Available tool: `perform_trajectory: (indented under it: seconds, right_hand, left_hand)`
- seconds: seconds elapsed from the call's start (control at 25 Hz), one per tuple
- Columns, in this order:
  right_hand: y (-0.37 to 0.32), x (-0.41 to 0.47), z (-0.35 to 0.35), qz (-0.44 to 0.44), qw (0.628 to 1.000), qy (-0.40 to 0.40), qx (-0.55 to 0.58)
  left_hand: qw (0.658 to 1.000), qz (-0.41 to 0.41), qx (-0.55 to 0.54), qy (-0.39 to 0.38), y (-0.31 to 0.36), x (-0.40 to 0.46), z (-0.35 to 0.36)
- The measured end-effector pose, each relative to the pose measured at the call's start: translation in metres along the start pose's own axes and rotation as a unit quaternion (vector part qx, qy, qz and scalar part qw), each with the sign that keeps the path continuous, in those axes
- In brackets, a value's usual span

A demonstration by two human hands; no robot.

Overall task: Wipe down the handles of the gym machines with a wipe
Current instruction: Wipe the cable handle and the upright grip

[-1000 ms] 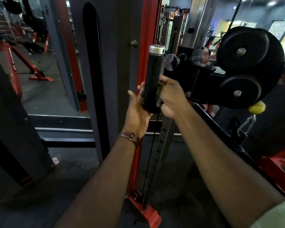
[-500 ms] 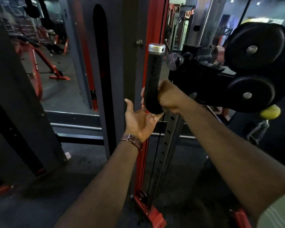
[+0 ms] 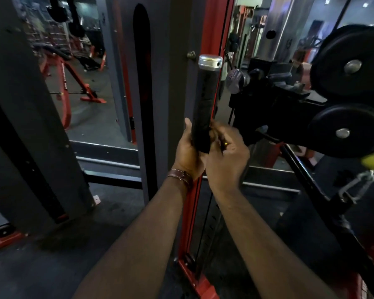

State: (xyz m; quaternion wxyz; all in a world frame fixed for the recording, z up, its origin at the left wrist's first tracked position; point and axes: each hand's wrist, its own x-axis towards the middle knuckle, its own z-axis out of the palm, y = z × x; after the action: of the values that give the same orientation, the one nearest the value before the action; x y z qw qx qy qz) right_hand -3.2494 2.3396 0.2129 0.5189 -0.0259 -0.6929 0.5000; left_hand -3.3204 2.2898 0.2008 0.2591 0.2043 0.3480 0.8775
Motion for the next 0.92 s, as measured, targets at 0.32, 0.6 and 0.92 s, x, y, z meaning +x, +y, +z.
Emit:
perform_trajectory:
  seconds: [0.32,0.6,0.92]
  right_hand:
    - [0.0,-0.01,0.005,-0.232,0.953,0.106,-0.167]
    - [-0.026,0.009,0.023,-0.315,0.902,0.192,-0.224]
    - [-0.009,-0.036,0.035,-0.335,0.852,0.113,-0.387]
  left_hand:
    - [0.985,-0.055,0.123,-0.107,0.012,0.021,-0.015]
    - [0.93,-0.007,0.349,-0.116,0.015,0.034,-0.039]
    - [0.937,-0.061,0.213,-0.269,0.027,0.034,-0.03]
